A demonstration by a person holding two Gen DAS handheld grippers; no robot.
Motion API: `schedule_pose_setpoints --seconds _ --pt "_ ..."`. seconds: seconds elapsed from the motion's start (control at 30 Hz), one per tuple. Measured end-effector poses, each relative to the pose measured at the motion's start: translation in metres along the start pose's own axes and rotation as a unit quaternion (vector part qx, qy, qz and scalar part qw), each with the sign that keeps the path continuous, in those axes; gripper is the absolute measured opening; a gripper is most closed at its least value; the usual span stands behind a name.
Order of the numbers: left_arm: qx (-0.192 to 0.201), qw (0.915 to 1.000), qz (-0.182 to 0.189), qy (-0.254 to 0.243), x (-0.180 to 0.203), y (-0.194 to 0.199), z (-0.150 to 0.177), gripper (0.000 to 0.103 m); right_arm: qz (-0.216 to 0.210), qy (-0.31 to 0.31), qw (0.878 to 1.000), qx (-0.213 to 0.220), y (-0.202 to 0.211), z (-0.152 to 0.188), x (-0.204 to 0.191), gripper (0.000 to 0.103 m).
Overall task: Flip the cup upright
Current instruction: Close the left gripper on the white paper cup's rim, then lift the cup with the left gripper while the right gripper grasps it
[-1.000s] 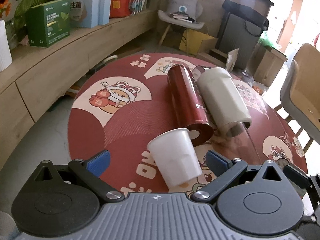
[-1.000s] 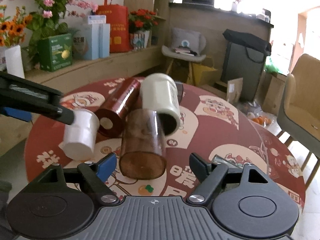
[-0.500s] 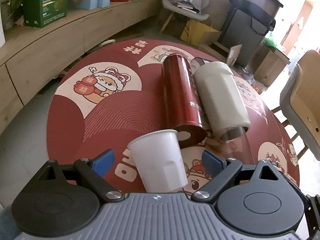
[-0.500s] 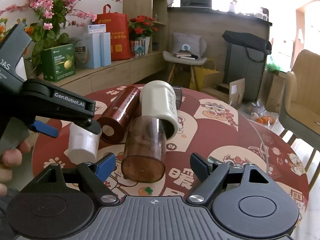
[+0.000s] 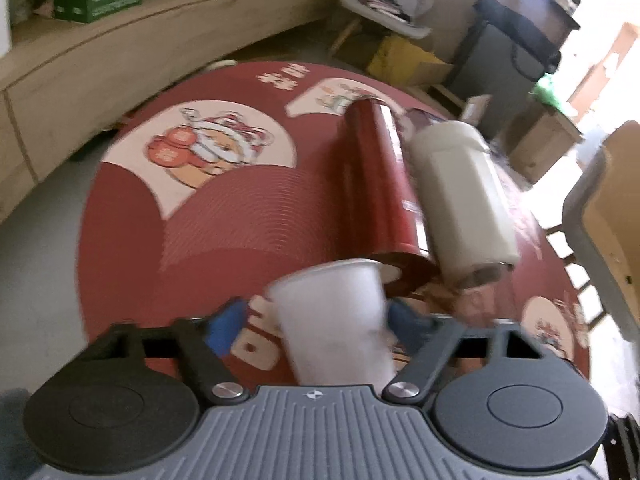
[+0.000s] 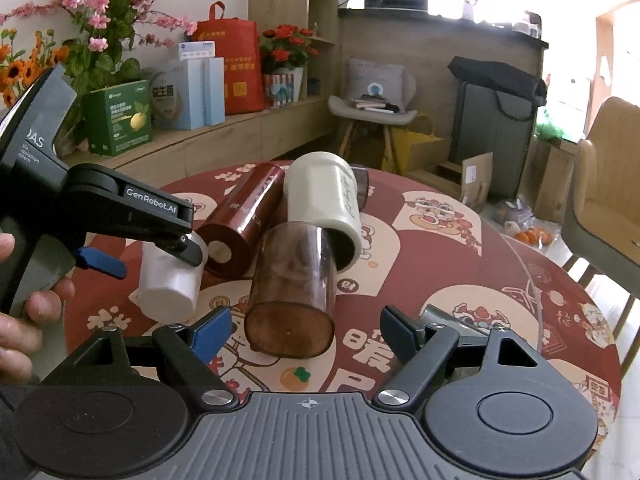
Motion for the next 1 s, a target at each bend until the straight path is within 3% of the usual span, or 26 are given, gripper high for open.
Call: schedule_pose_setpoints --seconds 0.17,0.57,0.77,0.83,0.9,1.0 --pt "-0.007 0.9996 -0.010 -0.026 0.007 0.004 0.009 0.062 0.004 -0.003 1.000 0.000 0.001 0.000 0.002 0.079" --pt "-0.042 0.9982 0.020 -0.038 0.003 0.030 0.055 0.060 0.022 -0.006 1.000 -0.015 0.031 0.010 0.003 0.079" --pt "-0.062 0.9968 0.039 -0.034 0.009 0.021 0.059 0.060 0.033 -0.025 0.999 -0.033 0.041 0.022 0.009 0.080" --pt "-0.063 0.9965 0.046 -0.029 0.007 0.020 0.058 0.064 0.030 -0.035 0.998 -0.038 0.042 0.024 0.011 0.080" --pt "-0.054 0.9965 0.056 -0.029 0.006 0.027 0.057 0.076 0.024 -0.044 0.998 -0.043 0.042 0.026 0.010 0.079" --pt "-0.030 0.9969 0.063 -0.037 0.003 0.039 0.051 0.083 0.018 -0.050 0.997 -0.052 0.040 0.027 0.006 0.079"
Point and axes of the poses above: each gripper's, at about its wrist camera, not at the fingertips, and y roughly against the way its jaws point, x to its right, z to its underside, the point moved 3 cm from there along -y, roughly the way its jaws point, and after that the axes turned 5 degrees about y, right-handed, at the moved point
